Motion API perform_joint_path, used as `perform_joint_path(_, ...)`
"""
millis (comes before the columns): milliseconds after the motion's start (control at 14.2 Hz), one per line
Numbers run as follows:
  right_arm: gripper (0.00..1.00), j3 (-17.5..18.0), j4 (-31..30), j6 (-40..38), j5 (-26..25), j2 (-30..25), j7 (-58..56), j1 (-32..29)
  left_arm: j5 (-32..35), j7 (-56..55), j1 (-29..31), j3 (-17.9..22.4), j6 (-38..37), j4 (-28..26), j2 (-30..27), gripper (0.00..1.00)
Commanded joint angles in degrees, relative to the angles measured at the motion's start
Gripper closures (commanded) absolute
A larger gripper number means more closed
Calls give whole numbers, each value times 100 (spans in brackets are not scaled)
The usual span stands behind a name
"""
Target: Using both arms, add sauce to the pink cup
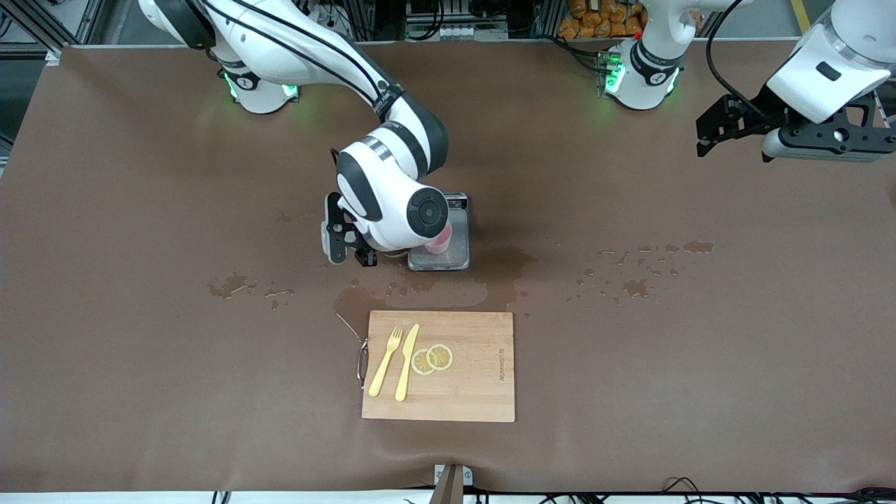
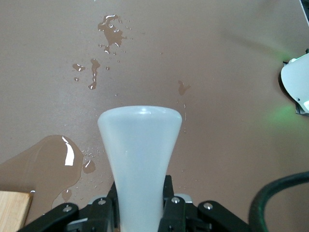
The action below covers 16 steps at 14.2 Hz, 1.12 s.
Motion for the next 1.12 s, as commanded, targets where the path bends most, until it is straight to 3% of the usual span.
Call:
perform_joint_path(0,100,10,183,-150,-105,6,-120,-9,-29,55,28,-10,1,79,23,0)
perform_joint_path(140,100,19,183,-159,53,-107,-410,-149,-29,55,36,-10,1,79,23,0)
perform_joint_path(632,100,36,183,-159,1415,-214,-1167,-1028,-29,55,45,-10,1,79,23,0)
perform_joint_path(842,100,28,183,-150,2336,-415,-1788,-1608,-29,55,54,-10,10,79,31,0)
perform_joint_path(1053,100,27,104,-220,2882,-583,-2518,-2161,-29,55,54,-10,36,79,31,0)
